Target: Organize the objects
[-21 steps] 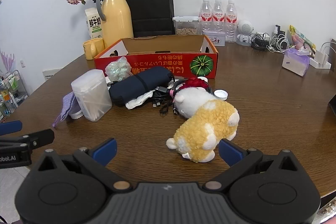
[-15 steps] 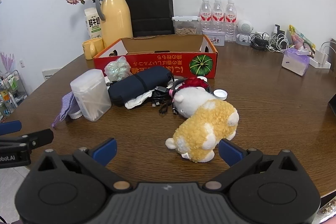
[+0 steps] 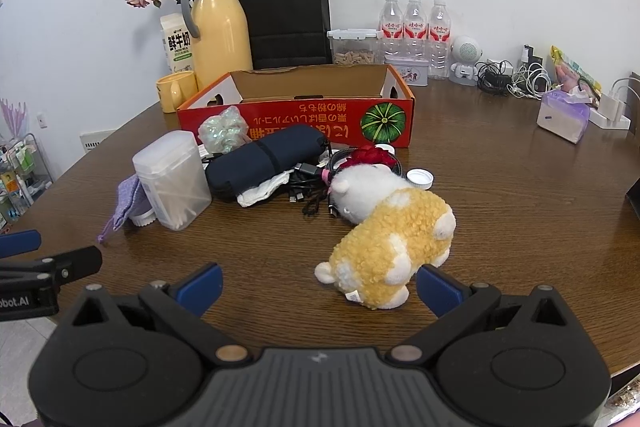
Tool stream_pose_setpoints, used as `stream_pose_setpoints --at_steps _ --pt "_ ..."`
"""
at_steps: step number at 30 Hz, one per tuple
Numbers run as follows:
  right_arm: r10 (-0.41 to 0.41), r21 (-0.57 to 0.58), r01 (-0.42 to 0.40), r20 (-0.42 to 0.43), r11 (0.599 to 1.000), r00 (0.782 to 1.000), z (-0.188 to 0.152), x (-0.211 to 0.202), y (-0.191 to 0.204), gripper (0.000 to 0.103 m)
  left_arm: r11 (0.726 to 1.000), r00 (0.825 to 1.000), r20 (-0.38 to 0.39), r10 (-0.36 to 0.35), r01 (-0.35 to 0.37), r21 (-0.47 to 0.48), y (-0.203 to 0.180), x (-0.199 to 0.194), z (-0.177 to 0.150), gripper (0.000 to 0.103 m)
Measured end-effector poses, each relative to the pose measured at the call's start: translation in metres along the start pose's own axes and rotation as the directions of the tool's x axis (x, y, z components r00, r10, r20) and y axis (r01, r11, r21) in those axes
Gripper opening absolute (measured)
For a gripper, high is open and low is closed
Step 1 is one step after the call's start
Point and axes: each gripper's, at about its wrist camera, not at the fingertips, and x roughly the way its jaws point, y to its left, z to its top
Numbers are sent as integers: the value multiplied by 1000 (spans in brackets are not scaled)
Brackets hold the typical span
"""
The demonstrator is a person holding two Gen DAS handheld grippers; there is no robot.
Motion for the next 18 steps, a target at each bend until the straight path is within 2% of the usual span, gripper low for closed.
stream_pose_setpoints --at_steps 18 --pt "0 2 0 -2 1000 1000 0 1 0 103 1000 1000 -5 -1 1 0 0 7 -4 103"
